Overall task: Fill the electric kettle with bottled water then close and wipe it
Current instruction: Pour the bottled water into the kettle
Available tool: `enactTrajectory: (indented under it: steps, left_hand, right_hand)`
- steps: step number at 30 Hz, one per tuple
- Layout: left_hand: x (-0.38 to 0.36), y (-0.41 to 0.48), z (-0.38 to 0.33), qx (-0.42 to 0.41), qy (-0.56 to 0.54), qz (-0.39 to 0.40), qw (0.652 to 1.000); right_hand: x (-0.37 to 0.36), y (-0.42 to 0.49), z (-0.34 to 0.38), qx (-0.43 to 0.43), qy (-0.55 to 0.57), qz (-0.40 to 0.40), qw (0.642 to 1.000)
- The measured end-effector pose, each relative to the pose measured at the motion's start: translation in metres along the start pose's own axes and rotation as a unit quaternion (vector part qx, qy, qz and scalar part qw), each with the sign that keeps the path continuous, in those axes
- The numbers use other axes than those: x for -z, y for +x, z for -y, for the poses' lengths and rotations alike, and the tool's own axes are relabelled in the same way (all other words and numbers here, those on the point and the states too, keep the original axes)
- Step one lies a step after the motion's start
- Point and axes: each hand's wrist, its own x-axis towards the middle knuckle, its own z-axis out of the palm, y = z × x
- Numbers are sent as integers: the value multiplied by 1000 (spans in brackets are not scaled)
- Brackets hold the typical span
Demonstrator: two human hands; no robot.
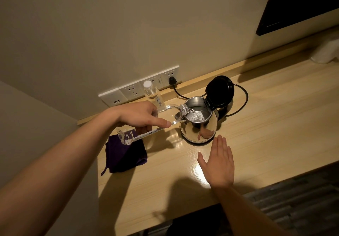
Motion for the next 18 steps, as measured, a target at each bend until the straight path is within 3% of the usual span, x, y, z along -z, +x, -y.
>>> enactTrajectory:
  steps: [18]
  left_hand:
    - [-1, 6, 1, 0, 3, 11, 1000]
  right_hand:
    - [0, -1, 0, 0, 8, -5, 1000]
